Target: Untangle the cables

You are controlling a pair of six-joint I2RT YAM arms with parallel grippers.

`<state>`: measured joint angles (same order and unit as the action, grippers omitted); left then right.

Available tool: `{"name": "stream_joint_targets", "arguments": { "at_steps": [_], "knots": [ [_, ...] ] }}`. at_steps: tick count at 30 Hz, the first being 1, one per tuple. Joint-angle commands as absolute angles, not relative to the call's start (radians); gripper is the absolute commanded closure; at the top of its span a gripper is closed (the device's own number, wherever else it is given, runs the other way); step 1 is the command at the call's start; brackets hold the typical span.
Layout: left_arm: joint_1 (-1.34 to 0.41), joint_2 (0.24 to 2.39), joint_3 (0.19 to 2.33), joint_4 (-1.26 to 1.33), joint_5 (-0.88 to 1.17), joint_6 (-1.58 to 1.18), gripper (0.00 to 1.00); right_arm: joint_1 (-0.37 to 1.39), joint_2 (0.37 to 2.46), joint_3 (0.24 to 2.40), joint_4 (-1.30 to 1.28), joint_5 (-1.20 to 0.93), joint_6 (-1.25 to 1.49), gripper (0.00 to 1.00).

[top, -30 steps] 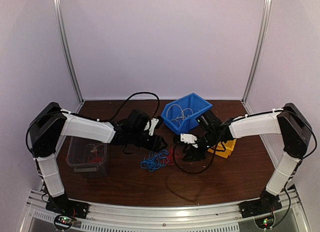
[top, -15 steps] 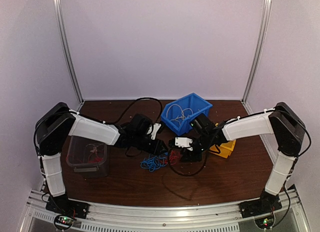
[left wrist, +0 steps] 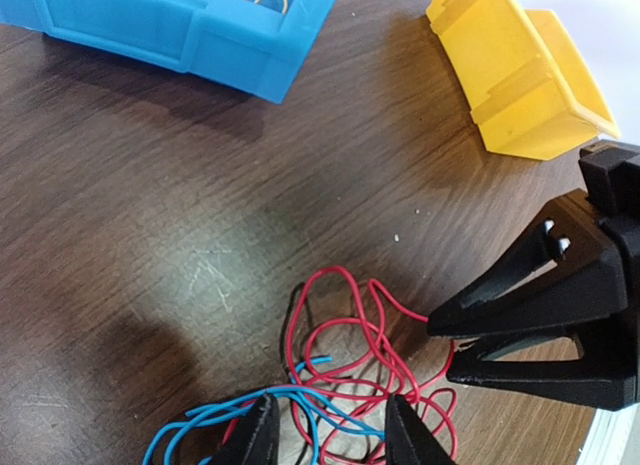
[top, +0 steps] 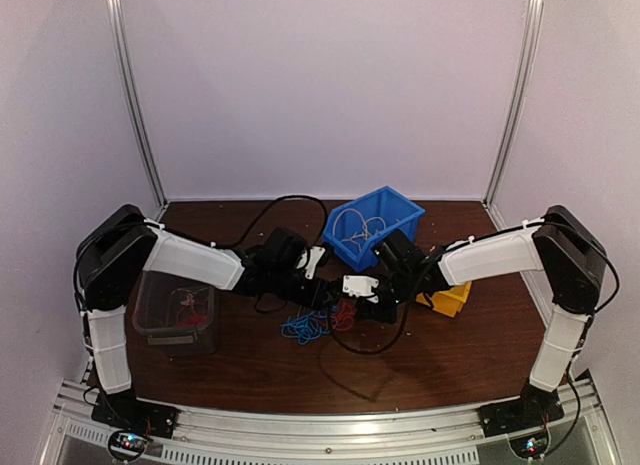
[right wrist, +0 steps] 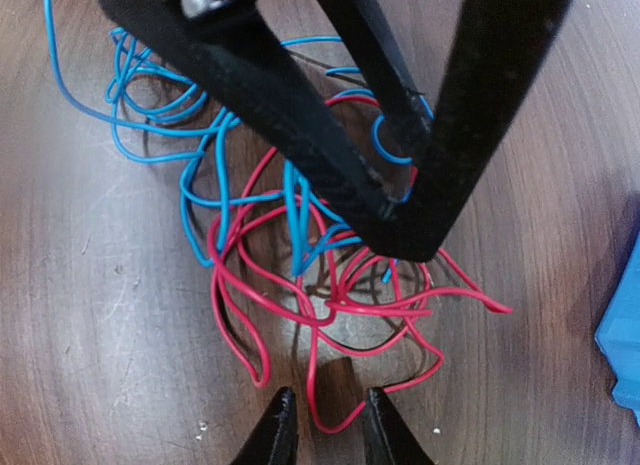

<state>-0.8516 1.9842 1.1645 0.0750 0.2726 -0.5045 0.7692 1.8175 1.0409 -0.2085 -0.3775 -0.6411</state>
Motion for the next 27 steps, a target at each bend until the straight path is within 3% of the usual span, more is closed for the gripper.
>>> {"name": "stream_joint_targets", "arguments": {
  "at_steps": [1, 10, 19, 27],
  "knots": [
    [-0.847, 1.997, 1.187, 0.091, 0.268, -0.491, 0.63, 0.777, 1.823, 1.049, -0.166, -0.332, -0.621, 0.74],
    [-0.845, 1.999, 1.193, 0.083, 0.263, -0.485, 0.63, 0.789, 1.867, 1.069, -0.172, -0.321, -0.608, 0.75],
    [-0.845, 2.009, 1.201, 0.078, 0.268, -0.478, 0.62, 0.788, 1.792, 1.076, -0.188, -0.29, -0.602, 0.99],
    [-0.845, 2.011, 1.166, 0.058, 0.25, -0.457, 0.69, 0.78, 1.569, 1.155, -0.3, -0.274, -0.6, 1.0]
  ]
}}
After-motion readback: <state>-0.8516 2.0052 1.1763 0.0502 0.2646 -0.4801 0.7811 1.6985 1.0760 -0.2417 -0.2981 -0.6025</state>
